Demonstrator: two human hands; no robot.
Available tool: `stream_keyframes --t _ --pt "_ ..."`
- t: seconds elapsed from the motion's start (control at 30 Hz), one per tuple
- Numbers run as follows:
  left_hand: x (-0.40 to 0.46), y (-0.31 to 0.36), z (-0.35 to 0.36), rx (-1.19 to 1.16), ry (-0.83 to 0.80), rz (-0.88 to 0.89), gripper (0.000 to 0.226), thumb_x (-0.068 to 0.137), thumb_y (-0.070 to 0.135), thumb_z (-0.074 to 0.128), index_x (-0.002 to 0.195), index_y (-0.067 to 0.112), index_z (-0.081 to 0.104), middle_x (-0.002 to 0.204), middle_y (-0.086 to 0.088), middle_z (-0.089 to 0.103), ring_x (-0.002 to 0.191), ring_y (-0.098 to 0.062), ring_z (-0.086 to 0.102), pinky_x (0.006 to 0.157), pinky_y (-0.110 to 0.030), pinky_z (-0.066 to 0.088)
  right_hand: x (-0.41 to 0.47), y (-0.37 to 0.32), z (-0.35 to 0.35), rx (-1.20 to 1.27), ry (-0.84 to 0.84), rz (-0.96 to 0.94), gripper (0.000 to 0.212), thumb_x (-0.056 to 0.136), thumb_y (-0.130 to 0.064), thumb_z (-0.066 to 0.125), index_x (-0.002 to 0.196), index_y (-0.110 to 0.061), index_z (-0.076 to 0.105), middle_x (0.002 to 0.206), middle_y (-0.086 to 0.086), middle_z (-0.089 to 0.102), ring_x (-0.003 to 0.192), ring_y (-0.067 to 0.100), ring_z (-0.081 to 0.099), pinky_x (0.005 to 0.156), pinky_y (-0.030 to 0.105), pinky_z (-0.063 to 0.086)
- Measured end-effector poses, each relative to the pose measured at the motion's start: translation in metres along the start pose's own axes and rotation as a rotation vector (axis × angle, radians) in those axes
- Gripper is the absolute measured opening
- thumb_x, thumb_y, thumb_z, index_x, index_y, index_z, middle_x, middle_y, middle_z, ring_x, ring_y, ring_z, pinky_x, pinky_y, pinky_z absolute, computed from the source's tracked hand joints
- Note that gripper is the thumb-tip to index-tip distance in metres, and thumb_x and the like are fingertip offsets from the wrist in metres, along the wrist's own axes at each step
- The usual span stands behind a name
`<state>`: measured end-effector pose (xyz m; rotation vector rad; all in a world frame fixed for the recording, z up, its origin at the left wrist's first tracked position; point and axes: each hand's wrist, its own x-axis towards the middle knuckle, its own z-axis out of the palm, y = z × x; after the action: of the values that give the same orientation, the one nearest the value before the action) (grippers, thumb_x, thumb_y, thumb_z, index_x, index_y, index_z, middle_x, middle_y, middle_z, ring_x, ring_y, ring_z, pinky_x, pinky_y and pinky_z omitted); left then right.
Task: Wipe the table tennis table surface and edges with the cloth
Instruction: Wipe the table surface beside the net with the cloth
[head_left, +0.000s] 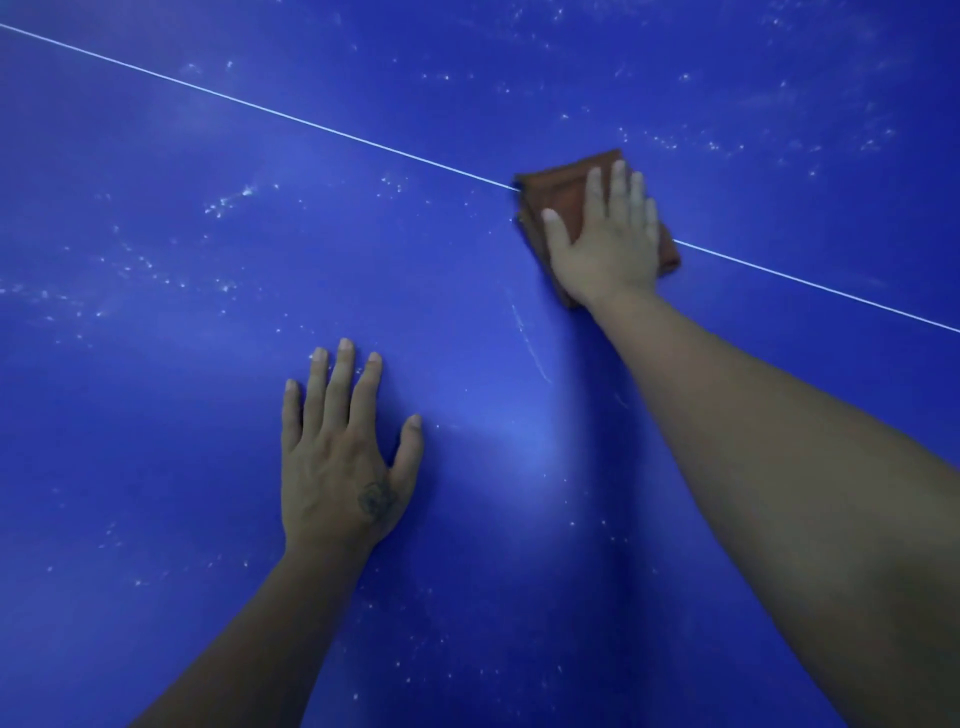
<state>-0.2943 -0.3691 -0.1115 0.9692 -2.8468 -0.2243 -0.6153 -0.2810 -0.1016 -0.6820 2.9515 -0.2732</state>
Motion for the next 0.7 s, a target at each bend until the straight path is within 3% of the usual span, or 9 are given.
stream_keyframes --t 0.1,0.2,0.37,0.47,0.7 --pt "0.000 0.001 -0.002 0.001 -0.009 -0.008 0.073 0.105 0.054 0.042 0.165 0.013 0.039 0.178 -0.007 0.024 0.167 -0.026 0.011 0.134 -0.054 0.015 -0.013 -0.036 0.007 -0.017 -0.077 -0.330 0.082 0.103 -0.067 0.032 0.167 -0.019 0.017 0.176 0.004 0.005 0.163 0.024 0.002 0.131 0.043 0.002" --pt "-0.001 0.001 -0.001 -0.006 -0.011 -0.006 0.073 0.105 0.054 0.043 0.166 0.014 0.038 0.178 -0.006 0.024 0.167 -0.025 0.011 0.134 -0.054 0.015 -0.012 -0.030 0.004 0.002 -0.181 -0.507 0.082 0.103 -0.068 0.035 0.168 -0.022 0.015 0.176 -0.001 0.002 0.162 0.019 0.000 0.132 0.041 0.000" --pt "-0.001 0.000 0.000 -0.013 -0.003 -0.005 0.073 0.104 0.054 0.042 0.165 0.014 0.038 0.178 -0.006 0.024 0.167 -0.025 0.011 0.134 -0.054 0.014 0.024 0.031 -0.009 -0.046 -0.156 -0.432 0.074 0.107 -0.056 0.039 0.167 -0.018 0.017 0.176 0.005 0.003 0.162 0.025 0.003 0.131 0.044 0.002" --pt "-0.001 0.000 0.000 -0.013 -0.012 -0.007 0.073 0.105 0.054 0.042 0.166 0.014 0.038 0.178 -0.006 0.023 0.167 -0.025 0.010 0.134 -0.053 0.013 0.020 0.035 -0.009 -0.100 -0.105 -0.392 0.076 0.106 -0.060 0.034 0.167 -0.018 0.016 0.176 0.005 0.004 0.162 0.025 0.002 0.131 0.047 0.003" --pt "-0.002 0.000 -0.002 -0.052 -0.006 -0.001 0.068 0.105 0.046 0.040 0.165 0.013 0.040 0.177 -0.006 0.025 0.167 -0.027 0.013 0.134 -0.054 0.012 -0.086 0.004 0.000 -0.124 -0.113 -0.772 0.077 0.104 -0.065 0.036 0.167 -0.023 0.021 0.175 0.002 0.011 0.162 0.023 0.008 0.131 0.047 0.010"
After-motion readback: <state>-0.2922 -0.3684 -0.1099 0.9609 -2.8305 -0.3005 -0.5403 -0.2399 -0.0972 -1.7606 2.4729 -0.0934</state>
